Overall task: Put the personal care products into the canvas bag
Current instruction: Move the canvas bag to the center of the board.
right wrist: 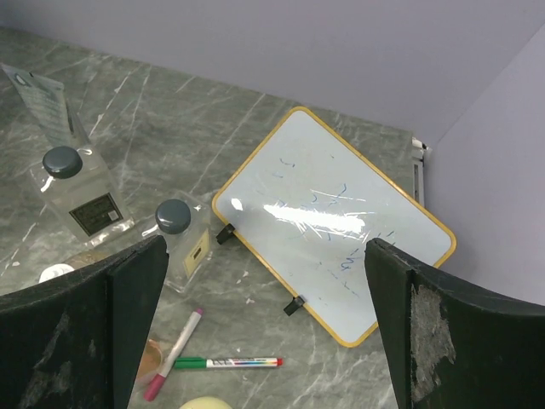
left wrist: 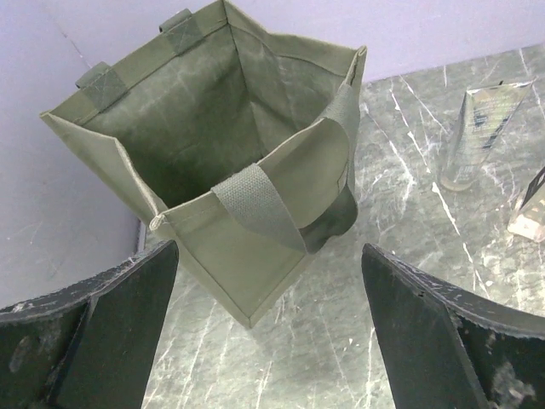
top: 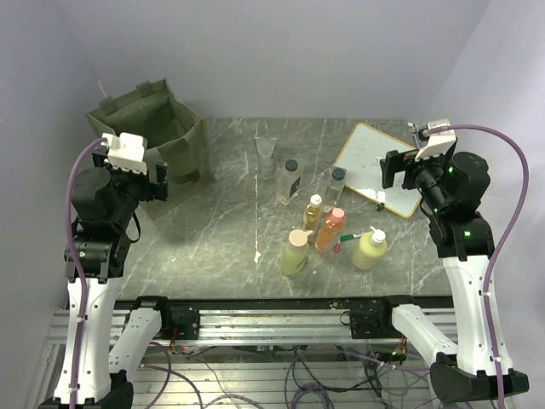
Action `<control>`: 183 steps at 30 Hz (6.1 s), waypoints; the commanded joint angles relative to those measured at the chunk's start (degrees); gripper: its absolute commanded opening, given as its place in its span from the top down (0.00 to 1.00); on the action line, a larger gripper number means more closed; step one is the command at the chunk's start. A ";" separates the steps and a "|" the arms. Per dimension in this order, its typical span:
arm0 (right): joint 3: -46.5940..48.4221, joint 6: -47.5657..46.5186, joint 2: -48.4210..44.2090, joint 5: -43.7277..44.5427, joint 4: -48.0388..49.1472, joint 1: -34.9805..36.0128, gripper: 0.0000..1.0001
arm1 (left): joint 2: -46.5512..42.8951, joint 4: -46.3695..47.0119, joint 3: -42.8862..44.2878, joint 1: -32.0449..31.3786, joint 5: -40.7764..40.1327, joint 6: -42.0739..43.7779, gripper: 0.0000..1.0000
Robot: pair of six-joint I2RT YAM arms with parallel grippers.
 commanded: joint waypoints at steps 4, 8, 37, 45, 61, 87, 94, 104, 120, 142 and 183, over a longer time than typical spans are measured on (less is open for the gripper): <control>-0.52 -0.78 -0.23 -1.12 -0.16 -0.63 0.00 | -0.25 1.70 -0.87 0.73 -0.53 1.67 0.01; -0.34 -1.08 -0.48 -1.62 -0.57 -0.75 0.00 | -0.34 1.42 -0.75 0.75 -0.54 1.89 0.01; -0.54 -6.34 1.34 -13.14 -2.90 -0.74 0.00 | 25.27 -18.12 19.87 0.75 -2.13 22.77 0.01; -1.45 -7.21 0.43 -14.94 -3.83 -0.74 0.00 | 32.68 -19.55 25.02 0.75 -2.65 26.41 0.01; -3.80 -7.50 -1.29 -16.76 -4.34 -0.76 0.00 | 41.98 -28.51 31.84 2.24 -3.05 27.82 0.17; -3.27 -7.84 0.81 -21.30 -5.42 -1.36 0.00 | 32.35 -30.86 26.47 -1.56 20.24 7.40 0.92; -1.64 -9.54 4.42 -24.79 -8.56 -1.32 0.00 | 31.54 -28.59 25.41 -7.21 22.34 1.42 0.91; -1.73 -14.28 5.46 -29.74 -10.30 -1.27 0.00 | 30.28 -31.13 23.07 -9.01 20.57 4.52 0.53; -2.59 -17.15 6.23 -32.74 -12.00 -0.94 0.00 | 27.38 -34.47 21.69 -9.74 19.03 9.53 0.51; -5.44 -19.19 5.73 -33.82 -12.27 0.01 0.00 | 26.32 -31.60 20.39 -13.25 31.64 7.43 0.68; -6.60 -17.60 6.56 -35.15 -11.22 -0.02 0.00 | 22.18 -12.93 15.15 -18.65 43.41 -3.73 0.91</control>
